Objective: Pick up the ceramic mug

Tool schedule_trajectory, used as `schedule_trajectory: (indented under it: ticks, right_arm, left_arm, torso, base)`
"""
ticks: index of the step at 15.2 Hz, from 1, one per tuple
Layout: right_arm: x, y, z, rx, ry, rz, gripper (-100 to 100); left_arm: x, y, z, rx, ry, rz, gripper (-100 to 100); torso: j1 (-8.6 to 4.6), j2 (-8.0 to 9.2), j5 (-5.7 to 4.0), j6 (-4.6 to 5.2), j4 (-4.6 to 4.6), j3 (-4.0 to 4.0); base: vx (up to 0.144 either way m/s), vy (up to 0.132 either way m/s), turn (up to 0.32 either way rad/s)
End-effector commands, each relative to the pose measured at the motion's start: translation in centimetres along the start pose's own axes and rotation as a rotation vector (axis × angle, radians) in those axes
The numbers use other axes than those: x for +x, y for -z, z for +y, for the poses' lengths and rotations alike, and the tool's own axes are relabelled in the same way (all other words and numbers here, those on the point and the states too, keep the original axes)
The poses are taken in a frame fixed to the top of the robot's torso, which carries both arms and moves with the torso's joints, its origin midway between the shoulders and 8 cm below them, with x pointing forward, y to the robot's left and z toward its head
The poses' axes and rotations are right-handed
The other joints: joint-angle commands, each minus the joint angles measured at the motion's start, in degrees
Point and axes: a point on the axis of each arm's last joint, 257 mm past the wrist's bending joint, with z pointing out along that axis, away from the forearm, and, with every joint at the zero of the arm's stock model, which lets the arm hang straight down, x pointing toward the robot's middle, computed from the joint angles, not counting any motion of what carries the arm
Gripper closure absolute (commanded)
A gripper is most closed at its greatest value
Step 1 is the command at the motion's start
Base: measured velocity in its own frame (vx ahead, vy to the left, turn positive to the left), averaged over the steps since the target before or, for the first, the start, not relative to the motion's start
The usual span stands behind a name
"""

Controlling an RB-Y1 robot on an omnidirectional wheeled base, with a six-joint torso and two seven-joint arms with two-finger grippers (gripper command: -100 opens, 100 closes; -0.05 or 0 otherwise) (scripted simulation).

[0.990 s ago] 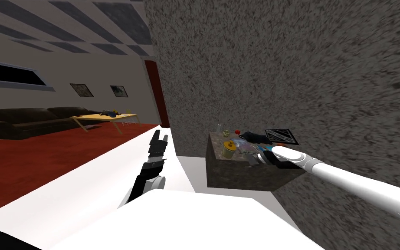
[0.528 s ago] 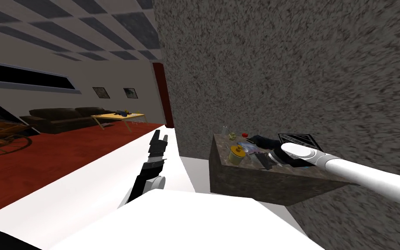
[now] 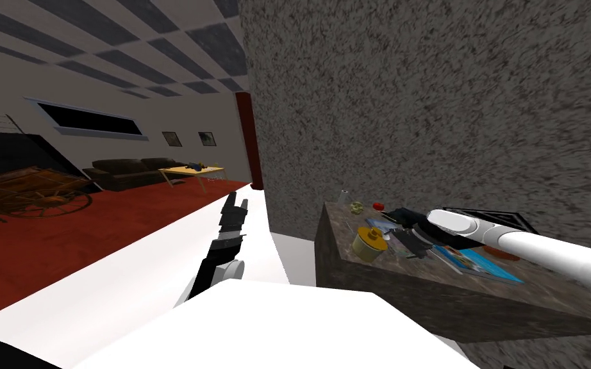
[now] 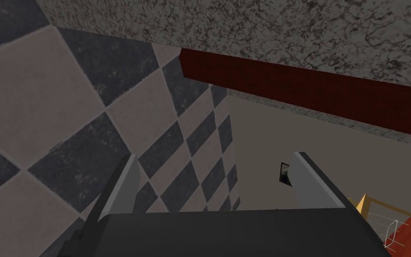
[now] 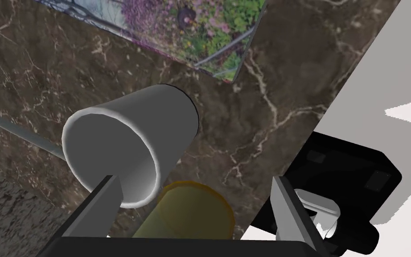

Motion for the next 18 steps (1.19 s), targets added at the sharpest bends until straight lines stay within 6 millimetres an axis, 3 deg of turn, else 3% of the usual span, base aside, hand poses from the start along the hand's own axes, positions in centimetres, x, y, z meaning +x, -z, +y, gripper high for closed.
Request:
schedule_trajectory:
  ticks: [1, 5, 7, 8, 10, 11, 12, 16, 17, 18]
  right_arm:
    - [1.0, -0.1, 1.2, -0.034, 0.010, 0.018, -100]
    - [2.4, -0.7, 5.3, -0.153, 0.040, 0.047, -100]
    - [2.3, -0.3, 4.9, -0.142, 0.036, 0.045, -100]
    - [2.0, -1.8, 5.3, -0.141, 0.035, 0.044, -100]
    - [1.9, -2.8, 5.4, -0.136, 0.033, 0.044, -100]
    - [2.0, -2.0, 5.3, -0.142, 0.035, 0.042, -100]
    - [1.9, -2.1, 5.3, -0.139, 0.035, 0.043, 100]
    - [1.9, -2.1, 5.3, -0.141, 0.035, 0.043, 100]
    - [2.2, -0.6, 5.1, -0.146, 0.038, 0.045, 100]
    - [2.3, -0.4, 5.1, -0.147, 0.038, 0.045, 100]
  left_arm:
    - [0.0, 0.0, 0.0, 0.000, 0.000, 0.000, 0]
    - [0.0, 0.0, 0.0, 0.000, 0.000, 0.000, 0]
    - [0.0, 0.0, 0.0, 0.000, 0.000, 0.000, 0]
    - [0.0, 0.0, 0.0, 0.000, 0.000, 0.000, 0]
    - [0.0, 0.0, 0.0, 0.000, 0.000, 0.000, 0]
    - [0.0, 0.0, 0.0, 0.000, 0.000, 0.000, 0]
    - [0.0, 0.0, 0.0, 0.000, 0.000, 0.000, 0]
    - [0.0, 0.0, 0.0, 0.000, 0.000, 0.000, 0]
    - [0.0, 0.0, 0.0, 0.000, 0.000, 0.000, 0]
    - [0.0, 0.0, 0.0, 0.000, 0.000, 0.000, 0]
  torso:
    - [0.00, 0.00, 0.00, 0.00, 0.00, 0.00]
    - [-0.01, 0.01, 0.00, -0.01, 0.00, 0.01]
    - [-0.05, 0.09, -0.02, 0.02, 0.01, 0.05]
    - [-0.09, 0.20, -0.02, 0.03, 0.04, 0.11]
    - [-0.26, 0.45, -0.07, 0.04, 0.09, 0.25]
    - [-0.33, 0.54, -0.09, 0.05, 0.12, 0.30]
    - [-0.32, 0.57, -0.08, 0.06, 0.14, 0.33]
    - [-0.23, 0.55, -0.07, 0.05, 0.15, 0.33]
    - [-0.23, 0.55, -0.07, 0.05, 0.16, 0.33]
    - [-0.15, 0.55, -0.01, 0.06, 0.18, 0.35]
  base:
    - [0.111, 0.045, 0.087]
    - [0.106, 0.042, 0.138]
    - [0.065, 0.022, 0.034]
    - [0.010, -0.011, 0.015]
    - [-0.018, -0.035, 0.024]
    - [-0.014, -0.026, 0.012]
    - [-0.003, -0.009, 0.002]
    - [-0.001, -0.001, -0.003]
    - [0.005, 0.025, -0.026]
    - [0.012, 0.039, -0.034]
